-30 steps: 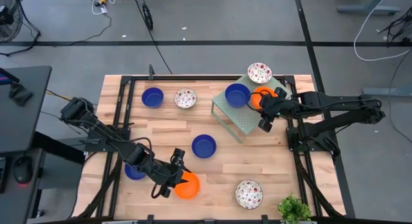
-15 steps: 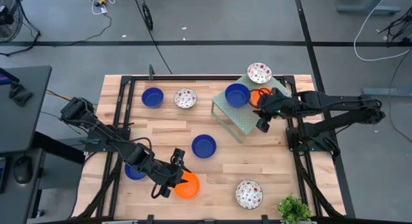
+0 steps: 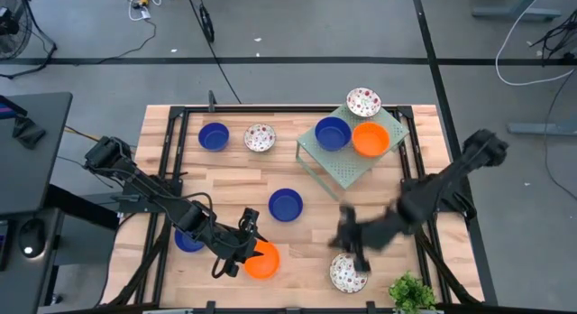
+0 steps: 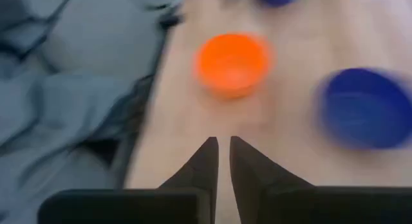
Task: Pick & Place Mini bowls
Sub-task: Stack the white patterned bowl on the white patterned bowl on the shelf
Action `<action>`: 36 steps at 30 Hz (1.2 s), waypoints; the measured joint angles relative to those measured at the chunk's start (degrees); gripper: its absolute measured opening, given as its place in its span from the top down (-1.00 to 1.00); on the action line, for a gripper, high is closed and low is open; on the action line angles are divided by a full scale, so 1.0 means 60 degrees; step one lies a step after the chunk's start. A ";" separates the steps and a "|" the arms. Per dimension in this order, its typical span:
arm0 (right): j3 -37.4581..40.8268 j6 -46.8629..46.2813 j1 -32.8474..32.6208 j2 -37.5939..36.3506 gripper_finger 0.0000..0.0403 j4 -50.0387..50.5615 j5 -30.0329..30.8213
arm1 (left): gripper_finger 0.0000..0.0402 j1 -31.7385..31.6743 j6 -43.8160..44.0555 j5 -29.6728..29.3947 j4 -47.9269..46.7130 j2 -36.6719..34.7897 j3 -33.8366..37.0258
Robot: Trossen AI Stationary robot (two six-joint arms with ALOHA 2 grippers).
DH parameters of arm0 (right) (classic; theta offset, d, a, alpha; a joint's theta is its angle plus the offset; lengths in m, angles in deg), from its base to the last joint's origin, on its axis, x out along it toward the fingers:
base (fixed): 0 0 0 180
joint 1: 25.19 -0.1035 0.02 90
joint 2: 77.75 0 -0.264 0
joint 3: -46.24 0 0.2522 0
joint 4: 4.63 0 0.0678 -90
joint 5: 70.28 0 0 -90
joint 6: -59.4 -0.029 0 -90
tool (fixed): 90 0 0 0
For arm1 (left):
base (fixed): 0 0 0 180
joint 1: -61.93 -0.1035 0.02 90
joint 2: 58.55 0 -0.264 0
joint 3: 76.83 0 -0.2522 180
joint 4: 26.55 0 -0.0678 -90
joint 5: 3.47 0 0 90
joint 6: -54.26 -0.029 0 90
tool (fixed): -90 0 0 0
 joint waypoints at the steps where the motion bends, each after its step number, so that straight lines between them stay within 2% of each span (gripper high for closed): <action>1: -0.0058 -0.0192 -0.0382 0.0384 0.79 -0.0180 0.0000 | 0.13 0.0000 0.0000 0.0000 0.0000 0.0000 0.0000; 6: -0.1116 -0.1833 -0.1756 0.2039 0.79 0.0604 0.0000 | 0.13 0.0000 0.0000 0.0000 0.0000 0.0000 0.0000; 10: -0.2341 -0.3239 -0.2267 0.3023 0.79 0.2070 0.0023 | 0.13 -0.0036 -0.0063 0.0000 0.0011 0.0000 0.0000; 12: -0.2646 -0.3885 -0.2368 0.3398 0.76 0.2144 0.0015 | 0.13 -0.0116 -0.0087 0.0000 0.0014 0.0000 0.0000; 16: -0.2727 -0.4681 -0.2330 0.3885 0.57 0.2107 -0.1032 | 0.13 -0.0450 -0.0385 -0.0002 0.0015 0.0000 0.0000; 20: -0.2727 -0.4519 -0.2290 0.4102 0.27 0.2103 -0.1828 | 0.13 -0.0858 -0.0794 0.0000 0.0062 0.0000 0.0000; 24: -0.2727 -0.4213 -0.2307 0.4128 0.10 0.2484 -0.1337 | 0.13 -0.1268 -0.0914 0.0000 0.0075 0.0000 0.0000; 29: -0.2727 -0.3972 -0.2293 0.4272 0.11 0.2976 -0.0954 | 0.13 -0.1692 -0.0912 0.0068 0.0080 0.0000 0.0000; 36: -0.2727 -0.3813 -0.2431 0.4811 0.21 0.3036 -0.1058 | 0.13 -0.1877 -0.0766 0.0536 0.0084 0.0000 0.0000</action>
